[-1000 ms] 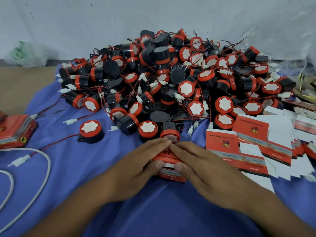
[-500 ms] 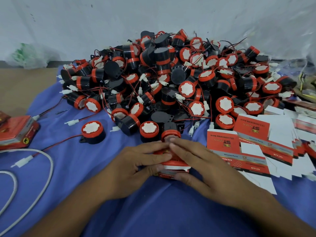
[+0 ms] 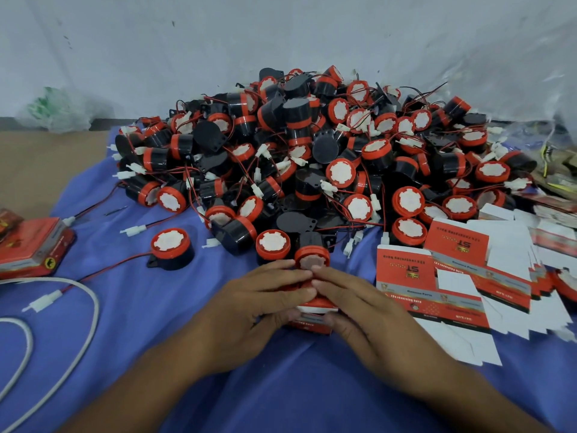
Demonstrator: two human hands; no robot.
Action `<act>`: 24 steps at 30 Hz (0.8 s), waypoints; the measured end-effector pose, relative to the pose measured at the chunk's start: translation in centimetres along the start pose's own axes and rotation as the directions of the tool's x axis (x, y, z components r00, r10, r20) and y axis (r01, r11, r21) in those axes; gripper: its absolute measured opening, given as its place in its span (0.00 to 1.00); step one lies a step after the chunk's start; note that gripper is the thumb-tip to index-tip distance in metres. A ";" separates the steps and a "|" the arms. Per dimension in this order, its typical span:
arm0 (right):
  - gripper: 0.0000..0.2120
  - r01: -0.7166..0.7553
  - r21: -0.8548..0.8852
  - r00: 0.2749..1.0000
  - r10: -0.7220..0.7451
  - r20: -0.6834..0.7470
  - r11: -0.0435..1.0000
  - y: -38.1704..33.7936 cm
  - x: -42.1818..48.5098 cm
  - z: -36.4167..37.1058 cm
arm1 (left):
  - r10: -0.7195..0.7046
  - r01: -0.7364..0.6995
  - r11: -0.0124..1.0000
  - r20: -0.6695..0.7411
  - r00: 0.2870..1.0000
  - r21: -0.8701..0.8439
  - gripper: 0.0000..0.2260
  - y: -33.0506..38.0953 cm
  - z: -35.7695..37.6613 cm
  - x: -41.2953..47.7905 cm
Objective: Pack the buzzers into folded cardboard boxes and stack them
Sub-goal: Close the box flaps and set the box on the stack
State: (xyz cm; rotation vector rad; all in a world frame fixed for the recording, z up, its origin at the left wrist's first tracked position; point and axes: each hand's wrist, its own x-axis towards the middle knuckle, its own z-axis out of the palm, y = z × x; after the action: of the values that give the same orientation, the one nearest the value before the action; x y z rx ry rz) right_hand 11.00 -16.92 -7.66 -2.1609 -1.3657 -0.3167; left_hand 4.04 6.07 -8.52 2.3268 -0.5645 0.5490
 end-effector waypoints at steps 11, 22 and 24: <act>0.05 0.028 0.203 0.993 -0.004 -0.120 0.979 0.3 0.3 0.1 | 0.009 -0.009 1.000 0.007 1.000 -0.010 0.15 0.2 0.1 0.2; 0.07 0.077 0.162 0.996 -0.070 -0.050 0.984 0.3 0.1 0.1 | 0.065 -0.067 0.995 0.039 0.997 0.072 0.16 -0.2 0.4 -0.4; 0.07 0.036 0.193 0.998 -0.024 -0.062 0.981 0.4 0.0 0.2 | -0.002 0.002 1.000 0.017 1.000 0.002 0.17 -0.4 0.2 -0.5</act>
State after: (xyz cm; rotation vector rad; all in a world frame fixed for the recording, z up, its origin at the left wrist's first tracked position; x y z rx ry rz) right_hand 11.37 -16.96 -7.95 -1.9578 -1.3392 -0.2466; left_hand 3.96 6.32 -9.16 2.3360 -0.5700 0.5292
